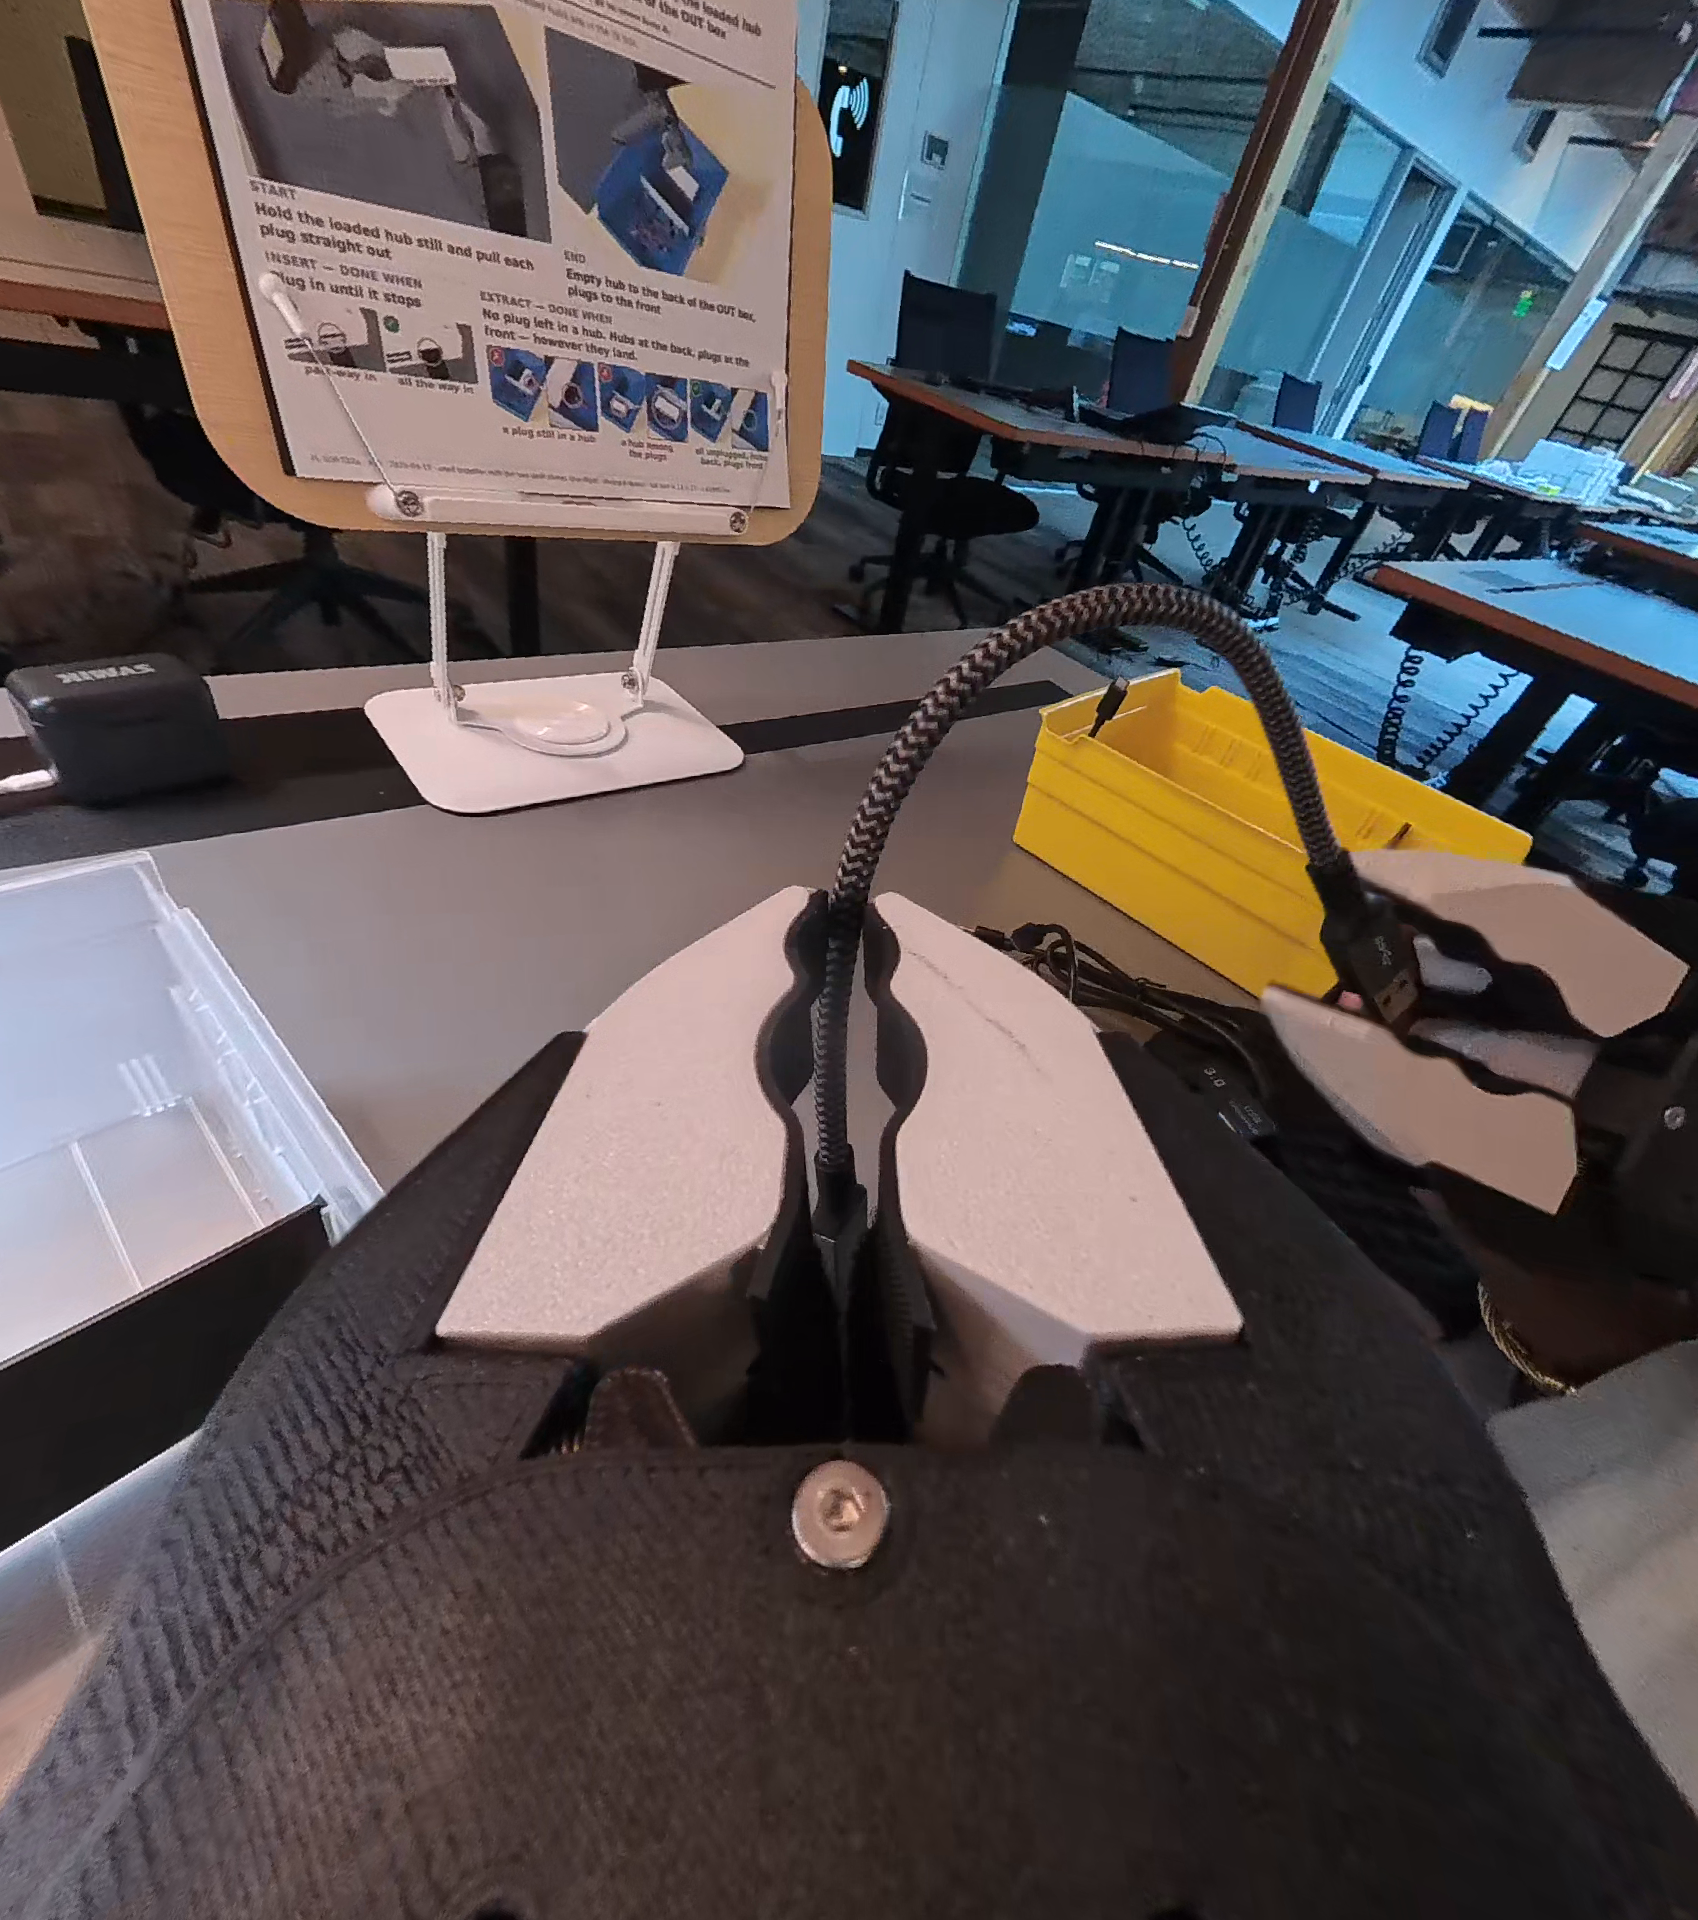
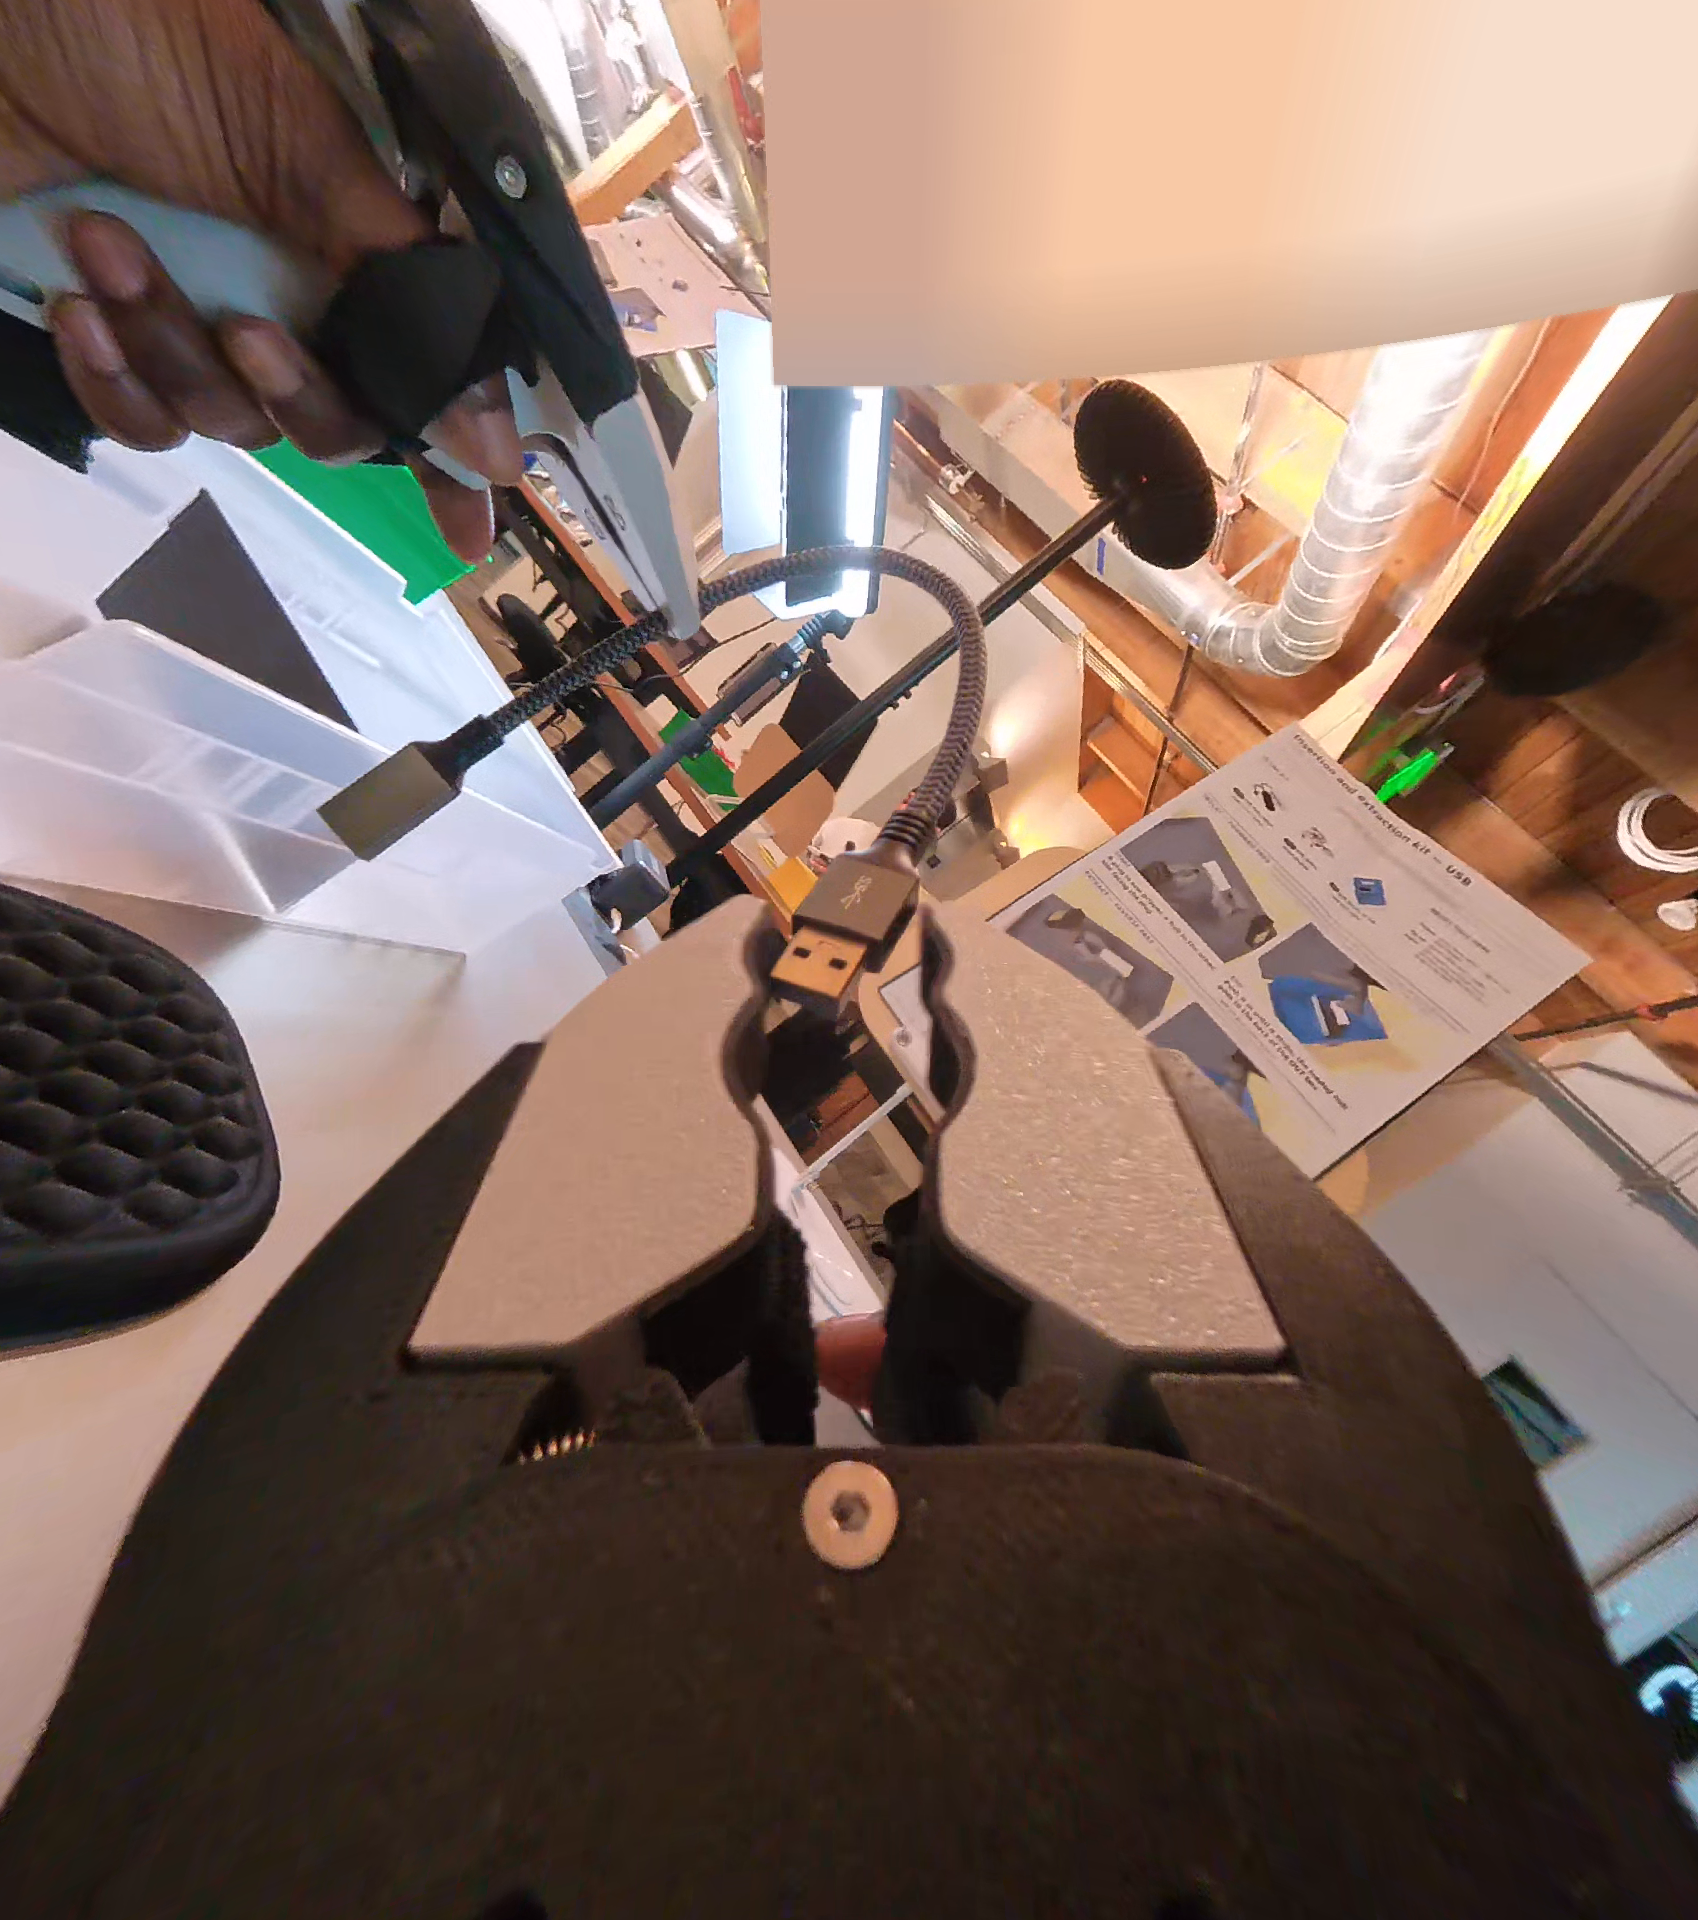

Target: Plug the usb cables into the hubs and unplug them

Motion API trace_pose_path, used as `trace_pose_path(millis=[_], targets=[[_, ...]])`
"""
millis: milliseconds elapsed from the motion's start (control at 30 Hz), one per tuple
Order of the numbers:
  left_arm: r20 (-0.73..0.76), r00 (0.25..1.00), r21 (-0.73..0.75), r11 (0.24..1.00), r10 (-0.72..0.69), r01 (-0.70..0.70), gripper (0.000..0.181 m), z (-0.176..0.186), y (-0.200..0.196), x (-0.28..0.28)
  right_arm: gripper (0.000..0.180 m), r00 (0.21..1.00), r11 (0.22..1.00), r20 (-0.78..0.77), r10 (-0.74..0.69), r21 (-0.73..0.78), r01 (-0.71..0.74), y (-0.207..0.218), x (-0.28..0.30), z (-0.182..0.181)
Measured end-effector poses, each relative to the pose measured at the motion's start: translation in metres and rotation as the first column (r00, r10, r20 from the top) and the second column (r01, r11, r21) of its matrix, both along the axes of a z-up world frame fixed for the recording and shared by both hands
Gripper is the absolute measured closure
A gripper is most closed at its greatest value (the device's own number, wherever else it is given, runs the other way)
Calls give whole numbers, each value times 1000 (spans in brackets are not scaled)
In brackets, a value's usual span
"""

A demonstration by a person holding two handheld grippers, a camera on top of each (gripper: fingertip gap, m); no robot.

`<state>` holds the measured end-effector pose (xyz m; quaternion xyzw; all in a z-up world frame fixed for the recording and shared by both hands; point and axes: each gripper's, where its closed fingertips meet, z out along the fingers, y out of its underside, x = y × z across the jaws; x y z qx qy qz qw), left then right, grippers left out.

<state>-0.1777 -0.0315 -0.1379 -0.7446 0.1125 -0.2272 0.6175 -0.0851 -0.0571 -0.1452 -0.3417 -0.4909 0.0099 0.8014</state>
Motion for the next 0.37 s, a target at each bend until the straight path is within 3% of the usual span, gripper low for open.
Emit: trace_pose_path(millis=[167,267,367], targets=[[-11,1000,-13,1000,-1,1,174,-5,0,2,161,999,1000,-31,6,5,-6,-1,8,9],[-57,997,10,999,-43,43,173,-6,-5,7,161,992,983,-69,104,-145,-113,5,15,11],[-169,971,128,973,-169,192,140,6,-26,17,162,939,861,-143,313,-374,-344,9,25,10]])
